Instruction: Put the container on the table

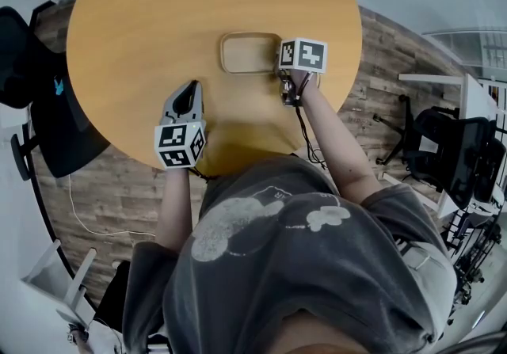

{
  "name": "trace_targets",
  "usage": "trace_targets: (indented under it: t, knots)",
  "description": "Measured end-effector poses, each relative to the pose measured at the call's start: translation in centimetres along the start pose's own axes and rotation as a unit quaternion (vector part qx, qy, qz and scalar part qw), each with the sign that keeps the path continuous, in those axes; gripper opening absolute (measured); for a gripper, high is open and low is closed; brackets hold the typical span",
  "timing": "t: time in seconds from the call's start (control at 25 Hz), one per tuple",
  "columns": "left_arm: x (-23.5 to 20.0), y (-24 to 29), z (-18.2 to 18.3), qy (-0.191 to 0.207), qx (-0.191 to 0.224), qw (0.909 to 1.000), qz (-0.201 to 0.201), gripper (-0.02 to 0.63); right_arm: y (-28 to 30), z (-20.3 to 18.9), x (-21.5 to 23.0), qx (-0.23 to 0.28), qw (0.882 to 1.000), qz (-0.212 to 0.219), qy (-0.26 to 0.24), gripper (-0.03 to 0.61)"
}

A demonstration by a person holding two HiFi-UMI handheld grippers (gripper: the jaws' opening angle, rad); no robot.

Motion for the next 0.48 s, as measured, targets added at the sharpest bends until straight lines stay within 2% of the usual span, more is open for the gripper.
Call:
trace_targets:
  t: [0.44,0.48]
  knots:
    - [-0.43,-0.93,-0.03,-0.009,0.004,0.9999,0.012,0.009,0.06,-0.32,0.3,-0.003,0.999,0.026,0.033,0.023]
    - [-0.44,-0.98,-0.01,-0.008,0.004,0.9999,0.013,0.009,0.0,-0.3,0.2,0.0,0.999,0.033,0.036,0.041]
Point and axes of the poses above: the fingertips, and each gripper's own axes: y forward along the fingers, x to its right, z out of its top, the point moved 8 cm from there along -y, backward along the fingers, and after that the axes turned 9 degrees about -z, right-handed, at the moved point
